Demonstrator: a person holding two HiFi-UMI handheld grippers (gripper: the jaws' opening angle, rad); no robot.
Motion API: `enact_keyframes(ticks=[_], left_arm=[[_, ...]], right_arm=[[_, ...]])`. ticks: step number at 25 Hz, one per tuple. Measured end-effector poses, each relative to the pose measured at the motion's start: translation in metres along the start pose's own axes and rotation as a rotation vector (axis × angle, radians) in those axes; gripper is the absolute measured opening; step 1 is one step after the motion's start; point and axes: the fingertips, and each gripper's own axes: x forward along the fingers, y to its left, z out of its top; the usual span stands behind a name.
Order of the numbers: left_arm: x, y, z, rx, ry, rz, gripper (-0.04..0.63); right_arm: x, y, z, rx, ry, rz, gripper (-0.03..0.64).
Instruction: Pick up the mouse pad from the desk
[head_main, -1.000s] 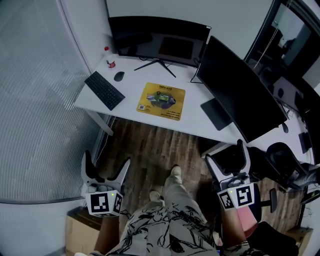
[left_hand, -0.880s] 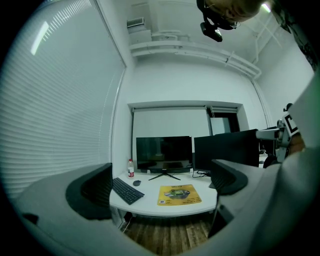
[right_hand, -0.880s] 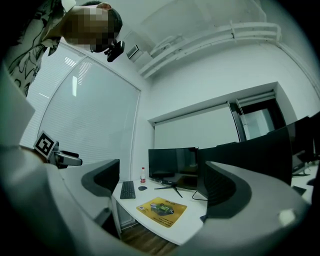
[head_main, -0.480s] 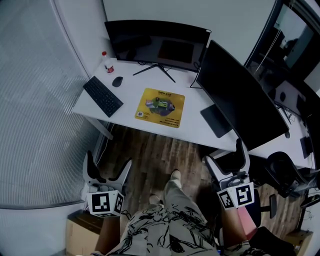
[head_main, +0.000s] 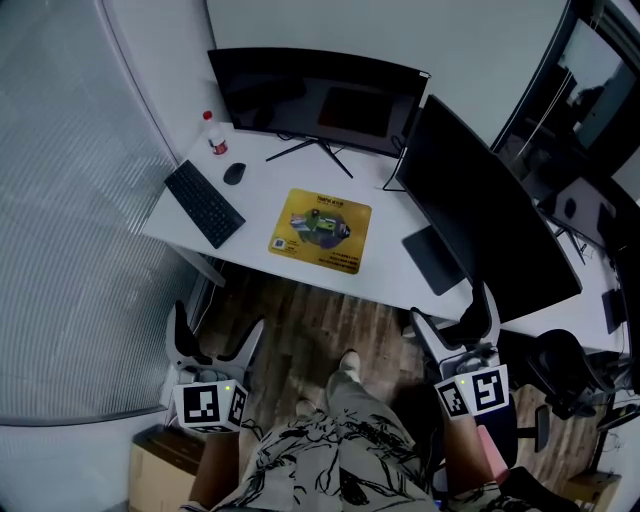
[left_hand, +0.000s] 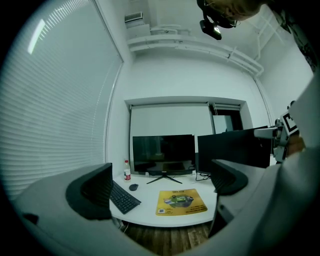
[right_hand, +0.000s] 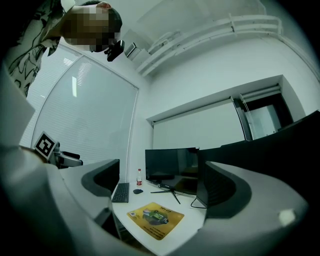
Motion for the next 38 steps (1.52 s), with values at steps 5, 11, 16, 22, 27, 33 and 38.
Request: enact_keyframes(ticks=[5, 11, 16, 22, 27, 33, 38], left_arm=[[0.024, 0.003, 0.003, 0.003, -0.002, 0.005, 0.601], [0.055, 0.008, 0.007, 0.005, -0.006, 0.012, 0.601], [0.079, 0.009, 0.012, 0.007, -0.008, 0.015, 0.601], [0.101, 0.012, 0.016, 0.007, 0.002, 0.043, 0.601], [0.121, 0.011, 0.018, 0.003, 0.009, 0.068, 0.601], [0.144, 0.001, 0.021, 0.014, 0.02, 0.092, 0.601], [0.163, -0.013, 0.023, 0.029, 0.039, 0.112, 0.601]], right_arm=[[0.023, -0.012, -0.005, 0.002, 0.006, 0.008, 0.523], [0.054, -0.026, -0.003, -0.015, 0.003, 0.015, 0.523], [0.076, -0.04, -0.003, -0.012, 0.002, 0.023, 0.523], [0.103, -0.051, -0.003, -0.005, 0.003, 0.055, 0.523], [0.128, -0.06, -0.007, 0.002, 0.008, 0.087, 0.523], [0.153, -0.076, -0.013, 0.024, 0.008, 0.135, 0.523], [0.168, -0.094, -0.022, 0.057, 0.022, 0.167, 0.523]])
